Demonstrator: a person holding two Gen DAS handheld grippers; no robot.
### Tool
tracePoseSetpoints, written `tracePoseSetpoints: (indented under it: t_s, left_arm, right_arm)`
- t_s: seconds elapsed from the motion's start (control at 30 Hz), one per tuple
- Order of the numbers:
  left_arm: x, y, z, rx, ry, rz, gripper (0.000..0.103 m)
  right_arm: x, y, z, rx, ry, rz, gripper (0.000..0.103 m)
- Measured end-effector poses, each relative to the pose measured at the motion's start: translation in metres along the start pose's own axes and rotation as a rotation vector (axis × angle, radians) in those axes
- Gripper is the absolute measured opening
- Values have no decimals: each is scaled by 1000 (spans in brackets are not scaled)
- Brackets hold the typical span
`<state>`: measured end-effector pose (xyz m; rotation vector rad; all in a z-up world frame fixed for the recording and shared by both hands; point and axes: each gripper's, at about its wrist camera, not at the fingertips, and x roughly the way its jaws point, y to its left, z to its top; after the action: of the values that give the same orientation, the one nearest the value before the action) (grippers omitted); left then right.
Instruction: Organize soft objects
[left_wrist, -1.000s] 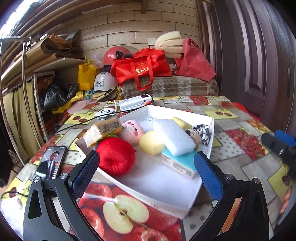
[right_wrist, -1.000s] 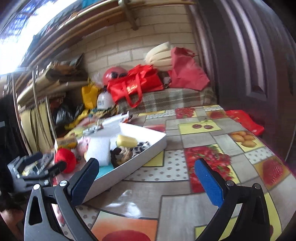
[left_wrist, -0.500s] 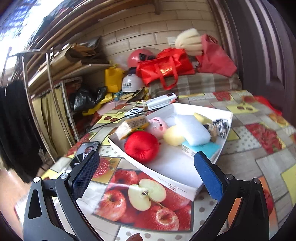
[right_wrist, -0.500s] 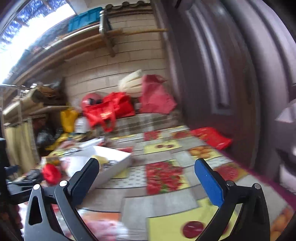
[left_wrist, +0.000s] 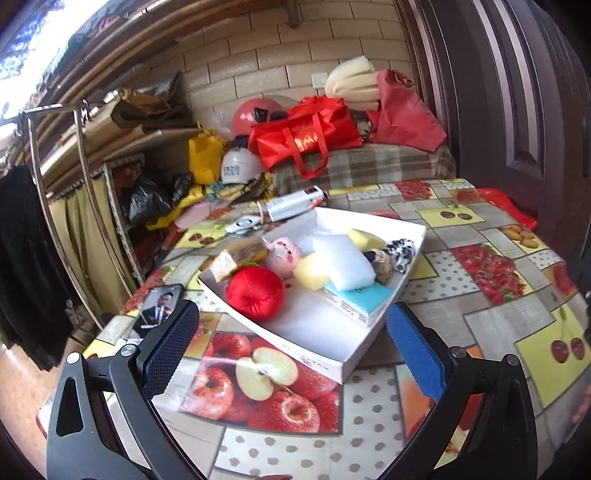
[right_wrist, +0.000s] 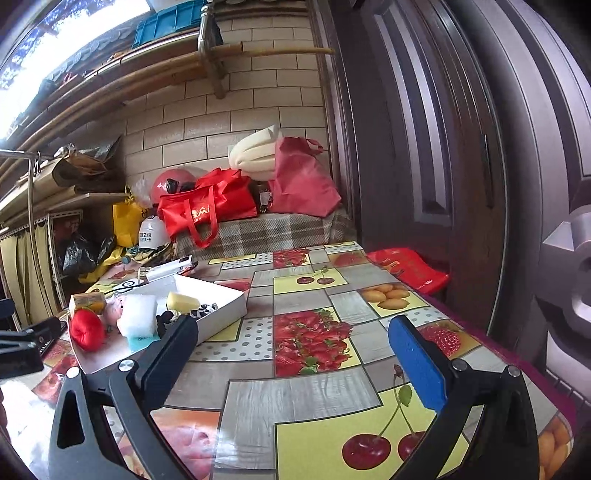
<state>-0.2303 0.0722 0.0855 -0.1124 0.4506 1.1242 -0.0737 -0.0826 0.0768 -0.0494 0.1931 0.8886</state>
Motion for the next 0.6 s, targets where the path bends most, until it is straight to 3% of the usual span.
tracePoseSetpoints:
  t_s: [0.2,0.6]
  left_arm:
    - [6,8,15,-54,106,-60,103]
    - [-2,0,14,-22,84,-17,103]
  right_arm:
    - [-4,1,0,-7,-22,-1,103]
    - [-1,-14,2,65,-5,26,103]
